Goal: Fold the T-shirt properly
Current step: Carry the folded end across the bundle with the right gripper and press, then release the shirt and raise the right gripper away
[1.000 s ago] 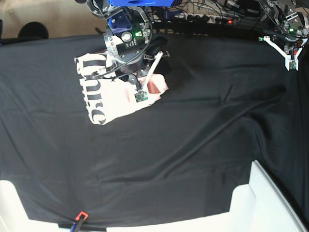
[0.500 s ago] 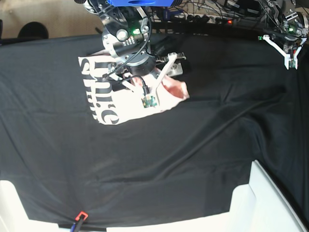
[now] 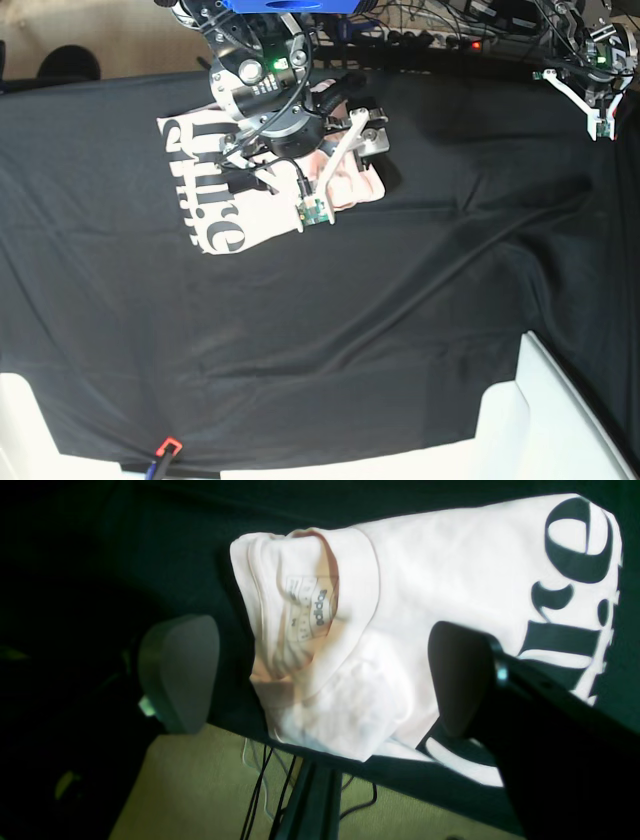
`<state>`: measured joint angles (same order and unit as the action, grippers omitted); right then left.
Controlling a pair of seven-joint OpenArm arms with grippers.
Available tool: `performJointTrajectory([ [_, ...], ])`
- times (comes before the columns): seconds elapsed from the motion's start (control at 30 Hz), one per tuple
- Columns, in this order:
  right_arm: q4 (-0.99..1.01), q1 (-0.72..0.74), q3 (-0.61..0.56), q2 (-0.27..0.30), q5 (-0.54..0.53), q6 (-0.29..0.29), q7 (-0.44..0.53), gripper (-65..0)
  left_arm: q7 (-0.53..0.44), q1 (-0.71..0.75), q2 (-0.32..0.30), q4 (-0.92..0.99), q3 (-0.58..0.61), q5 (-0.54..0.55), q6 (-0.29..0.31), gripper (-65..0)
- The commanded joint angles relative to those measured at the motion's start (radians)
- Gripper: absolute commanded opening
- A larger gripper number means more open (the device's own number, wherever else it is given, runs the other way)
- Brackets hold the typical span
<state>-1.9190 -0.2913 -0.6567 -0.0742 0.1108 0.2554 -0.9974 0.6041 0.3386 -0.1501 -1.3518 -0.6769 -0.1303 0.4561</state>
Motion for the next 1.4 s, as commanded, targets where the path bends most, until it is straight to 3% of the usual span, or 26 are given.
performJointTrajectory([
  [0.0, -0.032, -0.003, 0.019, -0.008, 0.008, -0.003, 0.035, -0.9, -0.013, 0.003, -0.018, -0.013, -0.005, -0.001, -0.007, -65.0],
  [0.23, -0.041, -0.015, 0.246, 0.072, 0.005, -0.009, 0.099, -1.0, -0.013, 0.003, -0.018, -0.018, -0.005, -0.001, -0.007, -65.0],
  [0.43, -0.046, -0.101, 0.329, 0.086, 0.005, -0.011, 0.125, -1.5, -0.014, -0.022, -0.015, -0.019, -0.005, 0.001, -0.007, -65.0],
  [0.5, -0.046, -0.144, 0.328, 0.086, 0.005, -0.011, 0.186, -7.4, -0.014, -0.029, -0.012, -0.021, -0.004, 0.001, -0.007, -65.0],
  [0.57, -0.047, -0.177, 0.328, 0.086, 0.005, -0.011, 0.223, -18.0, -0.014, -0.032, -0.012, -0.021, 0.029, 0.001, -0.007, -65.0],
  [0.67, -0.047, -0.21, 0.335, 0.086, 0.005, -0.011, 0.226, -35.5, -0.014, -0.031, -0.016, -0.03, 0.133, 0.001, -0.007, -65.0],
  [0.73, -0.049, -0.247, 0.346, 0.086, 0.005, -0.011, 0.237, -41.9, -0.014, -0.029, -0.015, -0.047, 0.187, 0.001, -0.007, -65.0],
  [0.8, -0.058, -0.279, 0.354, 0.084, 0.005, -0.011, 0.248, -39.5, -0.014, -0.031, -0.012, -0.07, 0.219, 0.001, -0.007, -65.0],
  [0.93, -0.06, -0.332, 0.378, 0.086, 0.005, -0.006, 0.325, -28.0, -0.014, -0.032, -0.006, -0.087, 0.248, 0.001, -0.007, -65.0],
  [1.03, -0.04, -0.336, 0.418, 0.087, 0.008, -0.006, 0.318, -20.9, -0.014, -0.034, -0.006, -0.085, 0.245, 0.001, -0.007, -65.0],
  [1.37, -0.023, -0.351, 0.453, 0.179, 0.01, -0.005, 0.32, -19.0, -0.014, -0.031, -0.01, -0.087, 0.245, 0.001, -0.007, -65.0],
])
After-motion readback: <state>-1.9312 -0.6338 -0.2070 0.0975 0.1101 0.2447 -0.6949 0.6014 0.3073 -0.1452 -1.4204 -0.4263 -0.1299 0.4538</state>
